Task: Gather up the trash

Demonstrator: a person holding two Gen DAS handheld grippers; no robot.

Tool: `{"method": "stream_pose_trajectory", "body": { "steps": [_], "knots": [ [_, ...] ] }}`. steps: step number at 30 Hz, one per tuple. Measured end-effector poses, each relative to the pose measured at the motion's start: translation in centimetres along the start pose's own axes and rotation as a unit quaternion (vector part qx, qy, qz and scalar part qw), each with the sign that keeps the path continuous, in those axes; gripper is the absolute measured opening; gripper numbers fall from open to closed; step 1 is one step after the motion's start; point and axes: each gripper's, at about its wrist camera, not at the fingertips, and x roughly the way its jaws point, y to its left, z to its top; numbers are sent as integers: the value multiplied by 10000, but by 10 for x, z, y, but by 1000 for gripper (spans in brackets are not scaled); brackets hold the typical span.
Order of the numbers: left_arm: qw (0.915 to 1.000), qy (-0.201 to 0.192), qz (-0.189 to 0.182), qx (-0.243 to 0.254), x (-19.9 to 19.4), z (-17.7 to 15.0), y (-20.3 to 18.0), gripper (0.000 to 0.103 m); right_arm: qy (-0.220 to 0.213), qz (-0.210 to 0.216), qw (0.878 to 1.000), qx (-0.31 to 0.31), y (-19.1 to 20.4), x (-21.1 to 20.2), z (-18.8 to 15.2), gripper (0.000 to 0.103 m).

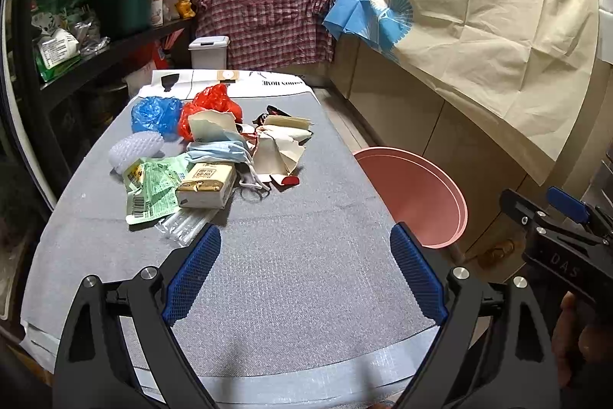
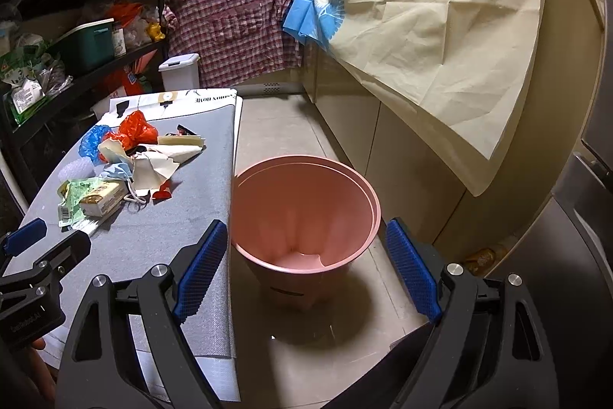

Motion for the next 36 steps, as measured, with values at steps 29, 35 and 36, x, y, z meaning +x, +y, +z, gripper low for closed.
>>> {"method": "stream_pose_trajectory", "body": {
  "steps": [29,35,36],
  "knots": [
    [10000,-7,3,9,1,1,-3,87,22,-10,10000,-17,-3,2,0,84],
    [10000,-8,6,11,1,0,-3,87,21,-13,10000,-22,-2,2,0,84],
    [10000,-8,6,8,1,0,-3,87,21,-13,10000,-22,-2,2,0,84]
  ]
}}
